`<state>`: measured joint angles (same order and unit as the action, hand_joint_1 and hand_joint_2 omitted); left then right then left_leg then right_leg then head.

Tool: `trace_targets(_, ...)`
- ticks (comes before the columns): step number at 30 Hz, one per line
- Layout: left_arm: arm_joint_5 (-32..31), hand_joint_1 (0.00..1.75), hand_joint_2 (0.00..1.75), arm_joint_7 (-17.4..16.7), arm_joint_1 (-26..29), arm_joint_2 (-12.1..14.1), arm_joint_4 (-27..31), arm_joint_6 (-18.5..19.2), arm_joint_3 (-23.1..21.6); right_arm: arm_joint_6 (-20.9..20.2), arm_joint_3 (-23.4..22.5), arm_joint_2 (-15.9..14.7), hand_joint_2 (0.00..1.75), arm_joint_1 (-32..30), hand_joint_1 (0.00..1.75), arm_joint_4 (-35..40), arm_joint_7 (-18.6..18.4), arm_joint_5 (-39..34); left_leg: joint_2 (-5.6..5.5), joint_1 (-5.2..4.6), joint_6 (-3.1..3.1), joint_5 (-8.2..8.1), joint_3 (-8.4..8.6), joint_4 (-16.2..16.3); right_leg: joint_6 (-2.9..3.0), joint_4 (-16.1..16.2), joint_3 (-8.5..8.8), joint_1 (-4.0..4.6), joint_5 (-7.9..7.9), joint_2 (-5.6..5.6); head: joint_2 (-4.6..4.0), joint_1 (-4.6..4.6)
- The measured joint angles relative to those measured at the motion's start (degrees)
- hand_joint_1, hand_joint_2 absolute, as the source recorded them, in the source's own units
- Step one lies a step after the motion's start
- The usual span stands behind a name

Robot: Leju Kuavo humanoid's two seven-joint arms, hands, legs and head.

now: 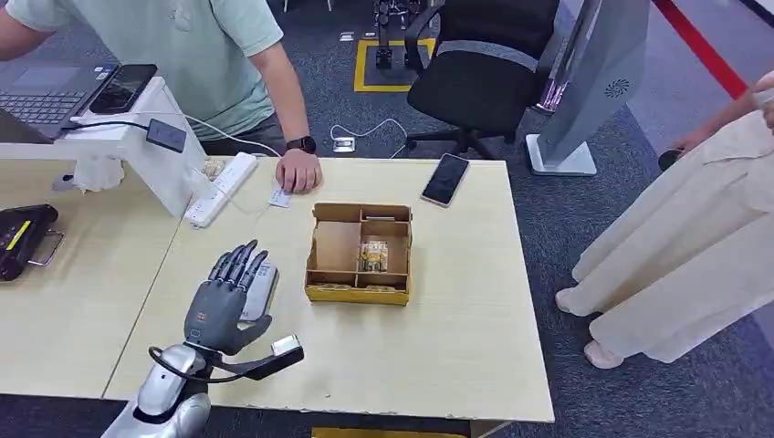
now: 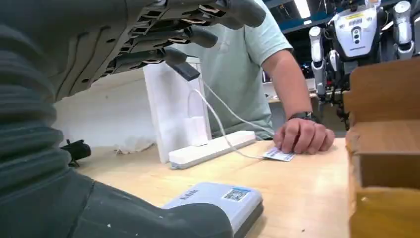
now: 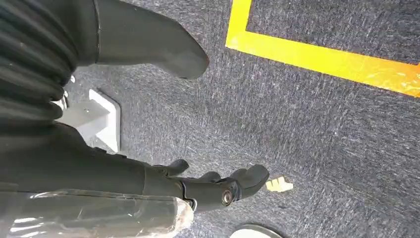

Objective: Pass the card to the sensor for recognition and then transmit it.

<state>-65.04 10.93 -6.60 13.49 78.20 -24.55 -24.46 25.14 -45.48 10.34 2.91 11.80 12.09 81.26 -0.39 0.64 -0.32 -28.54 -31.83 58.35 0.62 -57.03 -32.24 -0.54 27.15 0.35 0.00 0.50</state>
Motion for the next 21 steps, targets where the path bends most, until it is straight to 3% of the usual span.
trace_targets(7,3.8,0.0,1.75,0.3,-1.8,-0.5,0.7,2.4,-1.5,0.0,0.1,0.0,1.75,0.0,0.0,0.0,0.0,0.0,0.0,0.0,0.0,0.0,0.0,0.0,-0.01,0.0,0.0,-0.01,0.0,0.0,0.0,0.02)
trace_targets(21,5.2,0.0,1.75,-0.2,-2.6,-1.3,0.6,7.8,-4.4,0.0,0.1,0.0,1.75,0.1,0.0,0.0,-0.1,0.0,0.0,0.0,0.0,0.0,-0.02,0.0,0.0,0.0,0.0,-0.01,0.0,0.01,0.0,0.0)
